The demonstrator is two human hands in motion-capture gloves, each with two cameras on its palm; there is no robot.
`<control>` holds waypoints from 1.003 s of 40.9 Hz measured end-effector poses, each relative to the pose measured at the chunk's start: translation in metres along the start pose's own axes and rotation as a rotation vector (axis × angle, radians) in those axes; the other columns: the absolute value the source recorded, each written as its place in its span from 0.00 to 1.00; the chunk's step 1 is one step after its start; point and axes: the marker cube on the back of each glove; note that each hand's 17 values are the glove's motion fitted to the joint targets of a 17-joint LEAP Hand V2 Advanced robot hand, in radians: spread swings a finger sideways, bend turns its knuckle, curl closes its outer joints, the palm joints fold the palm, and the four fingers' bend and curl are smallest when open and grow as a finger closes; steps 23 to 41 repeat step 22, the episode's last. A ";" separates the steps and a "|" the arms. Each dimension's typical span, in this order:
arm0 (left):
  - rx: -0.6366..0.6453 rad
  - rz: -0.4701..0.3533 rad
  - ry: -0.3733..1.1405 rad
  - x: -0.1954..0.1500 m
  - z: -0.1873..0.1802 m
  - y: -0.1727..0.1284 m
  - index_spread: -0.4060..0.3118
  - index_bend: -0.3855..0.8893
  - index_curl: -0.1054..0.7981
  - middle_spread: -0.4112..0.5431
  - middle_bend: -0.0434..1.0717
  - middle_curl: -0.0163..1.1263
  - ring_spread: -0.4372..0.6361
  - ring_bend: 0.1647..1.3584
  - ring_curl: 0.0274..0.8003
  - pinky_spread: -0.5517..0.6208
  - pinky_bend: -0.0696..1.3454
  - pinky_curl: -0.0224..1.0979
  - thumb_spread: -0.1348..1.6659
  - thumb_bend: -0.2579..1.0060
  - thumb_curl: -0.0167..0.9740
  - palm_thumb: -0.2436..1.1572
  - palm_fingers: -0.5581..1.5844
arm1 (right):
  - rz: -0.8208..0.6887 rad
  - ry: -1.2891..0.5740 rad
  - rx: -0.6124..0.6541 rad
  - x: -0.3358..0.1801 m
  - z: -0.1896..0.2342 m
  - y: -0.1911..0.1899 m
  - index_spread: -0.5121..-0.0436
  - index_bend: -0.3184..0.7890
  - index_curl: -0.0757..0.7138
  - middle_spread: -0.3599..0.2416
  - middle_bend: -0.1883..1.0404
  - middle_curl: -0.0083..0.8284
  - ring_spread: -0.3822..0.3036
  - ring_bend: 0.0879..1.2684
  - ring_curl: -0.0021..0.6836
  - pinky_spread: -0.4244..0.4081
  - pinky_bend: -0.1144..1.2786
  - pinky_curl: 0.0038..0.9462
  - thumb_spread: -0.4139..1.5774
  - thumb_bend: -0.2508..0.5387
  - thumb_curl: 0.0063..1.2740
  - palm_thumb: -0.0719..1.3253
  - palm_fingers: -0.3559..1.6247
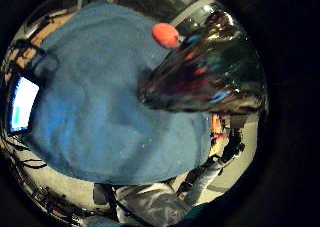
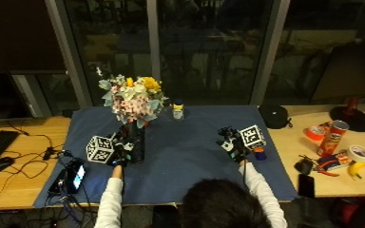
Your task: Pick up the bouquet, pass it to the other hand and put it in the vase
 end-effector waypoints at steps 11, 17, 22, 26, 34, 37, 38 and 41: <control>-0.017 0.037 -0.011 -0.021 -0.013 0.006 0.95 0.37 0.42 0.88 0.20 0.29 0.83 0.34 0.33 0.86 0.31 0.30 0.54 0.18 0.38 0.41 0.19 | 0.021 -0.029 0.061 0.034 -0.014 0.024 0.52 0.43 0.55 0.36 0.35 0.53 0.28 0.15 0.53 0.62 0.21 0.34 0.71 0.29 0.25 0.39 0.64; -0.082 0.073 0.101 -0.013 -0.032 0.015 0.95 0.37 0.38 0.91 0.20 0.28 0.87 0.33 0.32 0.89 0.31 0.30 0.54 0.17 0.38 0.40 0.20 | 0.105 0.068 0.037 0.017 -0.014 0.039 0.52 0.42 0.55 0.36 0.35 0.54 0.28 0.15 0.54 0.62 0.21 0.34 0.72 0.29 0.26 0.40 0.65; -0.075 0.093 0.054 -0.012 -0.045 0.021 0.95 0.37 0.35 0.91 0.21 0.28 0.88 0.34 0.32 0.89 0.31 0.30 0.54 0.17 0.37 0.40 0.21 | 0.097 -0.019 -0.007 0.006 0.001 0.040 0.53 0.42 0.55 0.36 0.34 0.54 0.28 0.15 0.55 0.62 0.21 0.34 0.72 0.28 0.25 0.40 0.65; -0.075 0.093 0.054 -0.012 -0.045 0.021 0.95 0.37 0.35 0.91 0.21 0.28 0.88 0.34 0.32 0.89 0.31 0.30 0.54 0.17 0.37 0.40 0.21 | 0.097 -0.019 -0.007 0.006 0.001 0.040 0.53 0.42 0.55 0.36 0.34 0.54 0.28 0.15 0.55 0.62 0.21 0.34 0.72 0.28 0.25 0.40 0.65; -0.075 0.093 0.054 -0.012 -0.045 0.021 0.95 0.37 0.35 0.91 0.21 0.28 0.88 0.34 0.32 0.89 0.31 0.30 0.54 0.17 0.37 0.40 0.21 | 0.097 -0.019 -0.007 0.006 0.001 0.040 0.53 0.42 0.55 0.36 0.34 0.54 0.28 0.15 0.55 0.62 0.21 0.34 0.72 0.28 0.25 0.40 0.65; -0.075 0.093 0.054 -0.012 -0.045 0.021 0.95 0.37 0.35 0.91 0.21 0.28 0.88 0.34 0.32 0.89 0.31 0.30 0.54 0.17 0.37 0.40 0.21 | 0.097 -0.019 -0.007 0.006 0.001 0.040 0.53 0.42 0.55 0.36 0.34 0.54 0.28 0.15 0.55 0.62 0.21 0.34 0.72 0.28 0.25 0.40 0.65; -0.075 0.093 0.054 -0.012 -0.045 0.021 0.95 0.37 0.35 0.91 0.21 0.28 0.88 0.34 0.32 0.89 0.31 0.30 0.54 0.17 0.37 0.40 0.21 | 0.097 -0.019 -0.007 0.006 0.001 0.040 0.53 0.42 0.55 0.36 0.34 0.54 0.28 0.15 0.55 0.62 0.21 0.34 0.72 0.28 0.25 0.40 0.65; -0.075 0.093 0.054 -0.012 -0.045 0.021 0.95 0.37 0.35 0.91 0.21 0.28 0.88 0.34 0.32 0.89 0.31 0.30 0.54 0.17 0.37 0.40 0.21 | 0.097 -0.019 -0.007 0.006 0.001 0.040 0.53 0.42 0.55 0.36 0.34 0.54 0.28 0.15 0.55 0.62 0.21 0.34 0.72 0.28 0.25 0.40 0.65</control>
